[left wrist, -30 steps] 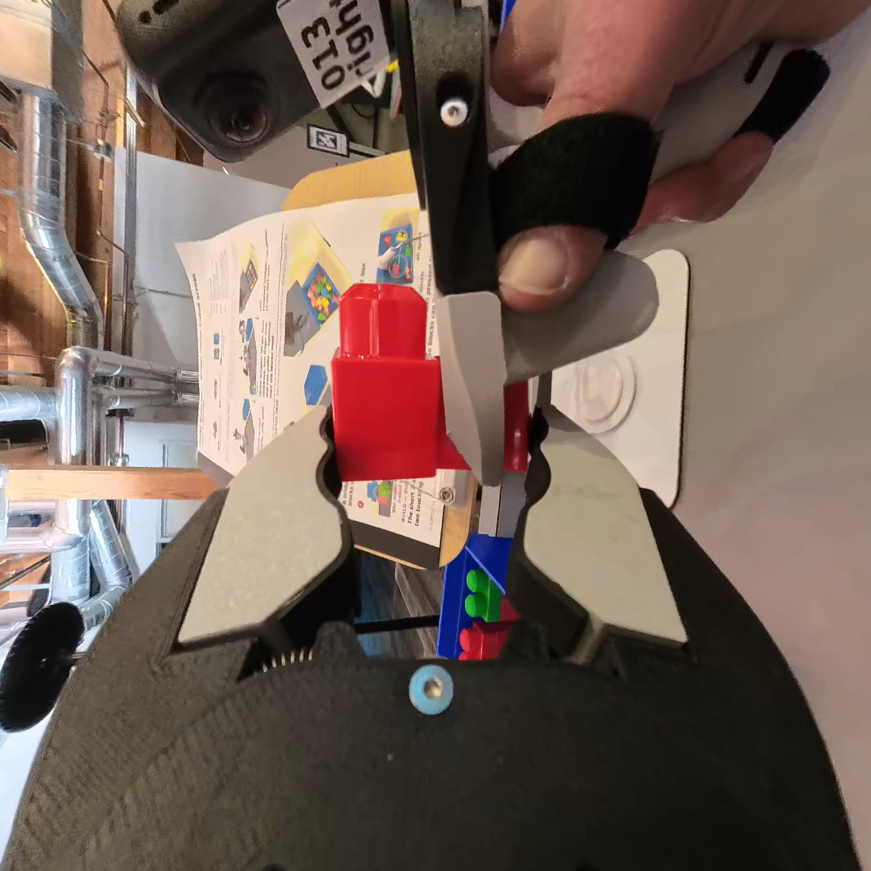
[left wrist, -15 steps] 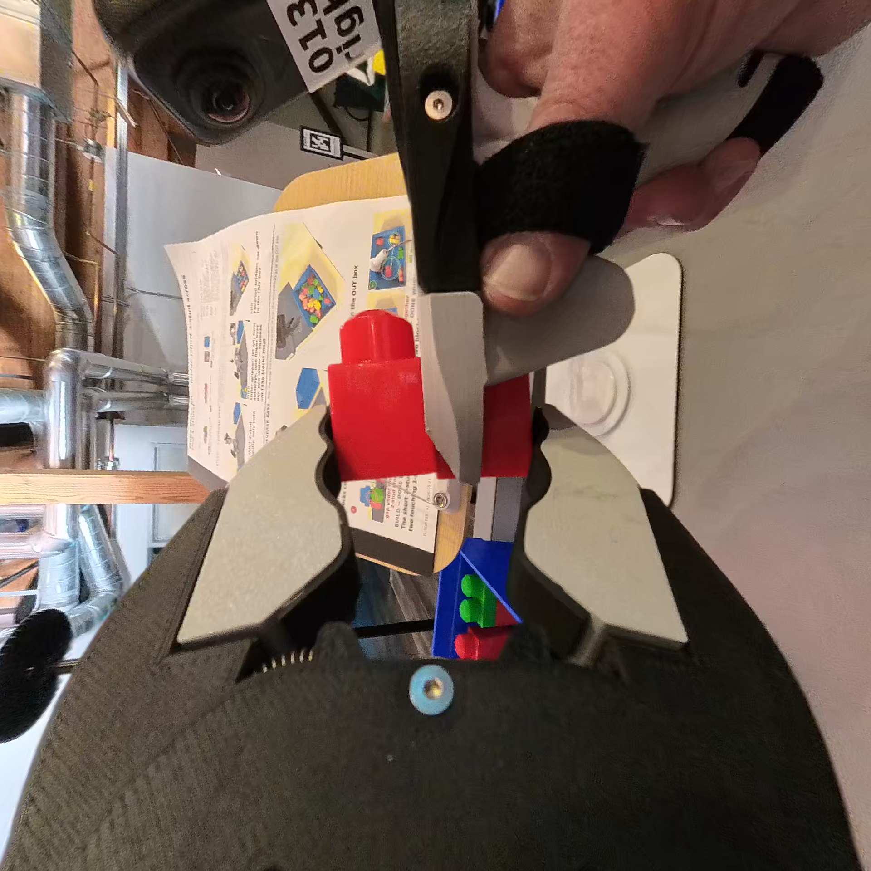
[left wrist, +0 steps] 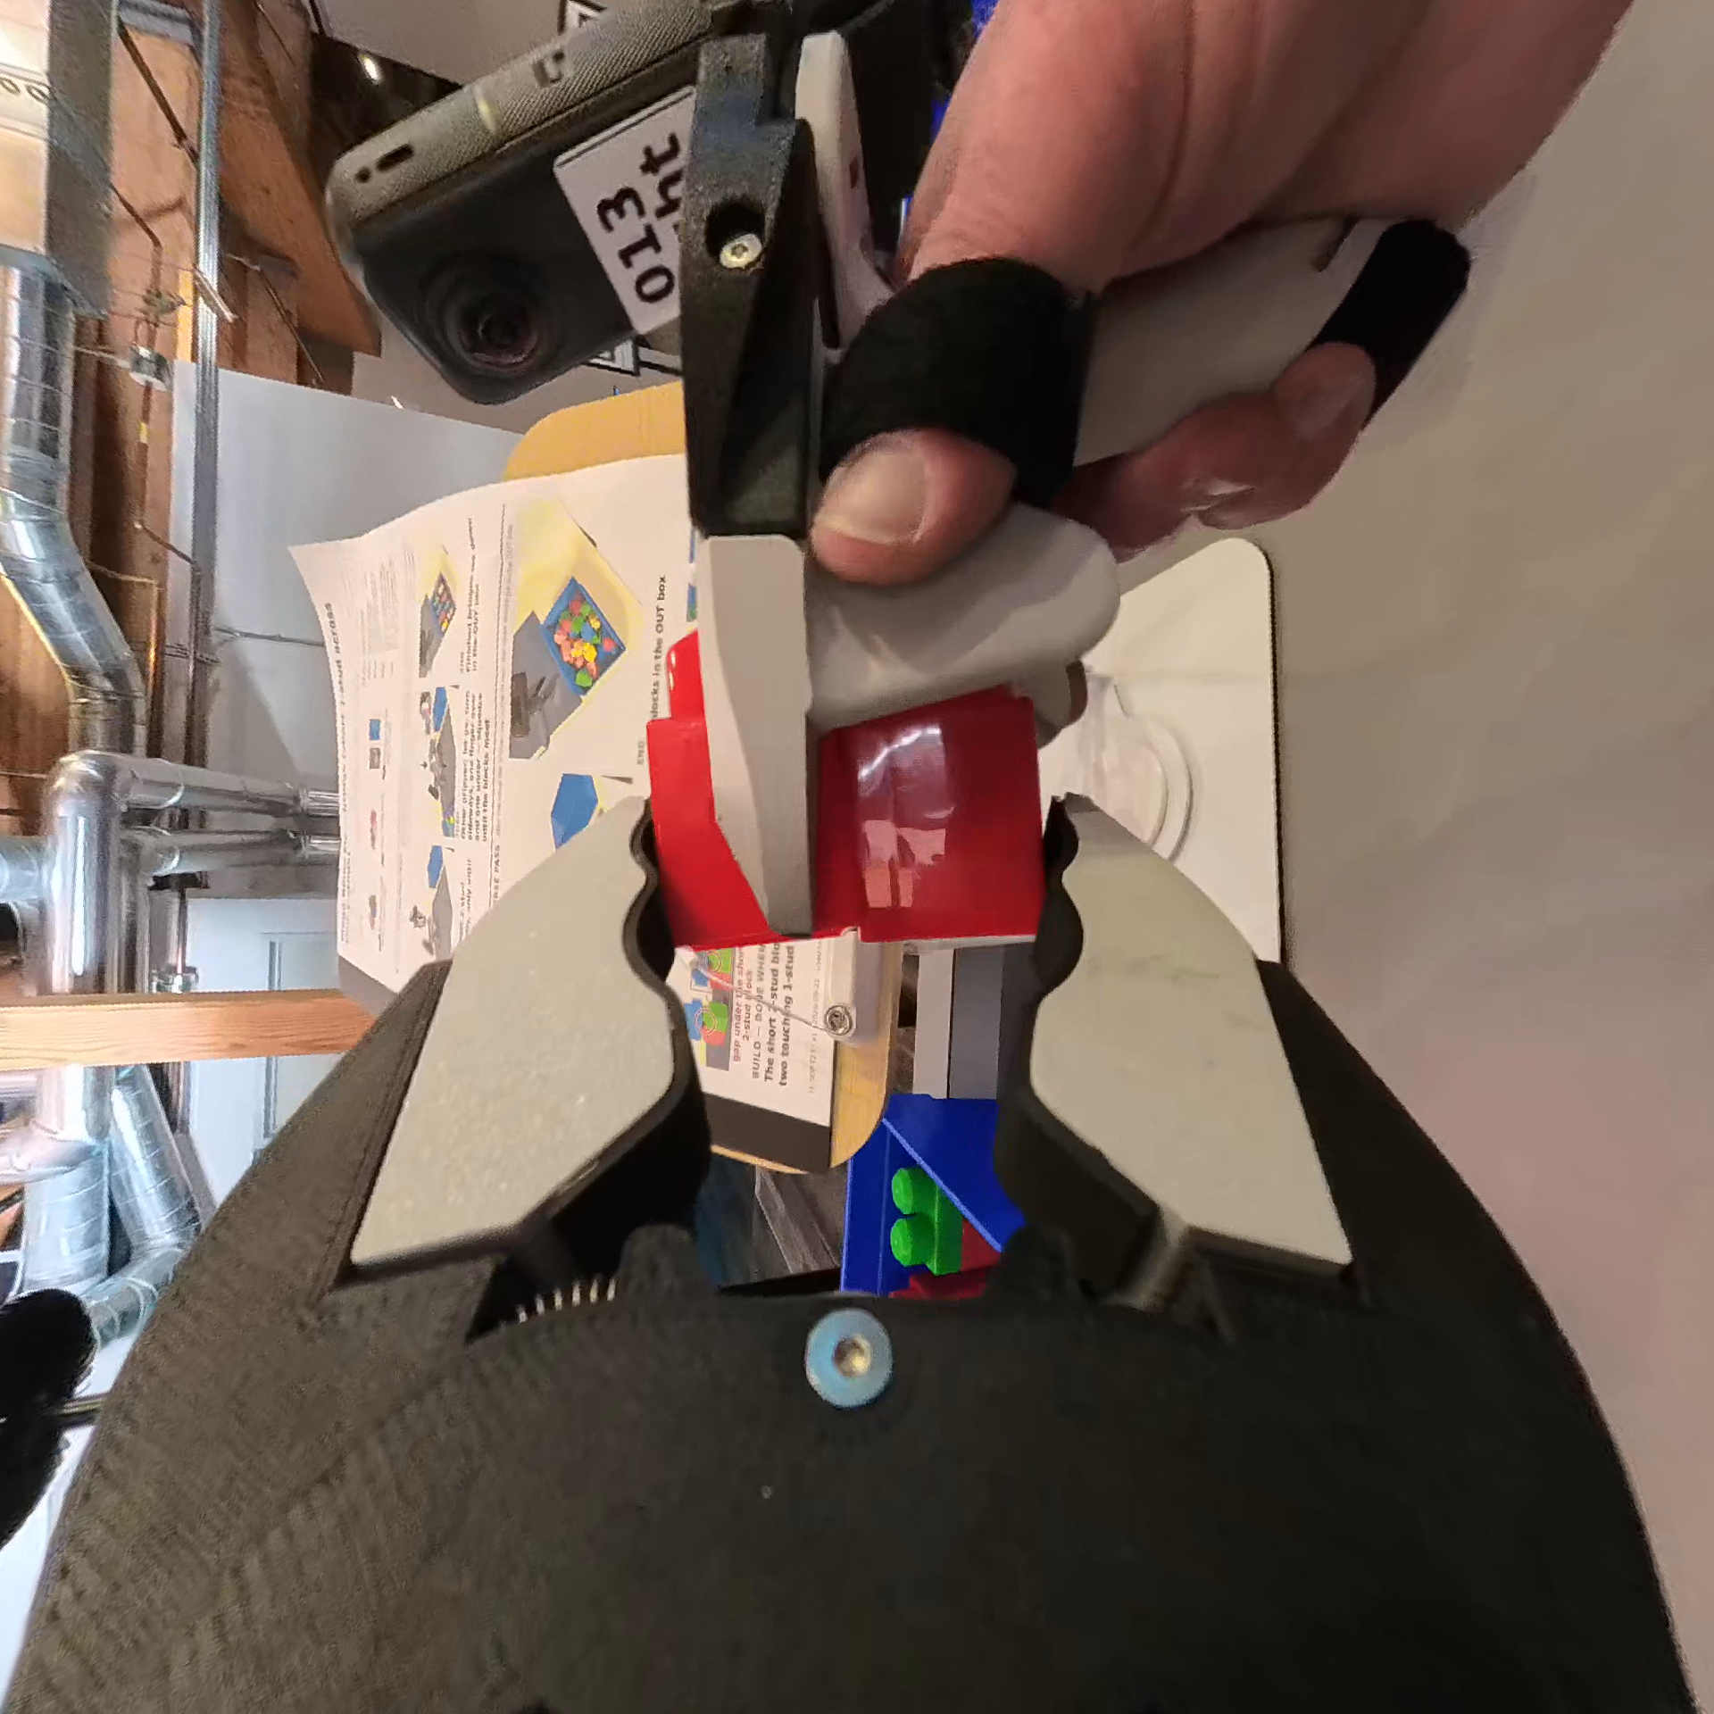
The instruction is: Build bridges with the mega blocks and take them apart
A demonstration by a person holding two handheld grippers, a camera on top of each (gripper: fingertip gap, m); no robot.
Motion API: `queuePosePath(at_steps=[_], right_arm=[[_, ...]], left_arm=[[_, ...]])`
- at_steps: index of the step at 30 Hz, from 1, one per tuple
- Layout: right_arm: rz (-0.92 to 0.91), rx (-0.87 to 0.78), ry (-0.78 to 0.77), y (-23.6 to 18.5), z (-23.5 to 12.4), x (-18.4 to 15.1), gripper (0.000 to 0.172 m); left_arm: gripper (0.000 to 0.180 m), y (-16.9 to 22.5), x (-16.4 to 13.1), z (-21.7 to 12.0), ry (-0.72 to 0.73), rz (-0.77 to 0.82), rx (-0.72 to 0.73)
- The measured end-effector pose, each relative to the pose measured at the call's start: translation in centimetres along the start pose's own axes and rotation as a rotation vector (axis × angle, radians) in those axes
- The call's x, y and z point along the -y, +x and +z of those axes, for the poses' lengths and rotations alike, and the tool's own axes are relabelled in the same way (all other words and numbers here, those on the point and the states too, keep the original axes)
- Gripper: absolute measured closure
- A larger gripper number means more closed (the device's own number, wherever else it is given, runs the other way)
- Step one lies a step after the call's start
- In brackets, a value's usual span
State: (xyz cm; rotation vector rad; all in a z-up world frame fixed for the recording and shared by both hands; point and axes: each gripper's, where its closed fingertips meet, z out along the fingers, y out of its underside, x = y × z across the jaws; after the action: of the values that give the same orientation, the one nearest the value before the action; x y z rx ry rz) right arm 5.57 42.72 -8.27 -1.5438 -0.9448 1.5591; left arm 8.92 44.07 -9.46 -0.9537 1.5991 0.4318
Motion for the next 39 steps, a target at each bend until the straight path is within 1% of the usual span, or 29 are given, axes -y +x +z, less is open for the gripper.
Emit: queuePosePath(at_steps=[1, 2, 3, 4, 11, 13, 16, 21, 29, 33, 35, 38, 39], right_arm=[[-0.004, 0.001, -0.023, 0.0, 0.0, -0.3, 0.133], [-0.005, 0.006, -0.052, 0.0, 0.0, -0.6, 0.127], [-0.013, 0.009, -0.052, -0.2, 0.0, -0.5, 0.127], [-0.029, -0.004, -0.050, -0.2, -0.1, -0.4, 0.134], [-0.069, -0.019, -0.046, -0.1, -0.3, -0.2, 0.135], [-0.081, -0.014, -0.039, -0.3, -0.4, -0.1, 0.135], [-0.036, 0.022, -0.014, -0.2, -0.4, -0.1, 0.136], [0.033, 0.069, 0.037, -0.2, -0.6, 0.3, 0.135], [0.098, 0.069, 0.090, 0.9, -1.2, 0.7, 0.136], [0.124, 0.084, 0.095, 1.2, -1.2, 0.5, 0.136], [0.143, 0.113, 0.063, 1.0, -1.3, 0.2, 0.136], [0.113, 0.092, 0.037, 0.8, -1.4, 0.2, 0.135], [0.116, 0.112, 0.031, 0.4, -1.4, 0.2, 0.135]], left_arm=[[0.105, 0.1, 0.0, 0.0, 0.004, 0.000, -0.005], [0.104, 0.2, 0.0, 0.0, 0.000, -0.012, -0.014], [0.104, 0.1, 0.1, 0.0, 0.007, -0.022, -0.011], [0.105, -0.1, 0.2, -0.1, 0.016, -0.021, -0.002], [0.104, -0.2, 0.5, 0.0, 0.026, -0.035, -0.022], [0.104, -0.5, 0.7, -0.1, 0.036, -0.017, -0.005], [0.104, -0.3, 0.6, 0.0, 0.027, -0.017, -0.027], [0.104, -0.7, 0.6, -0.1, 0.033, -0.007, -0.015], [0.105, -0.9, 0.1, -0.1, 0.028, -0.026, -0.004], [0.106, -0.6, -0.2, 0.0, 0.026, -0.048, -0.026], [0.107, -0.4, -0.1, -0.1, 0.035, -0.050, -0.026], [0.111, -0.4, -0.2, -0.4, 0.019, 0.002, 0.006], [0.111, -0.5, 0.1, -0.6, 0.035, 0.008, 0.015]])
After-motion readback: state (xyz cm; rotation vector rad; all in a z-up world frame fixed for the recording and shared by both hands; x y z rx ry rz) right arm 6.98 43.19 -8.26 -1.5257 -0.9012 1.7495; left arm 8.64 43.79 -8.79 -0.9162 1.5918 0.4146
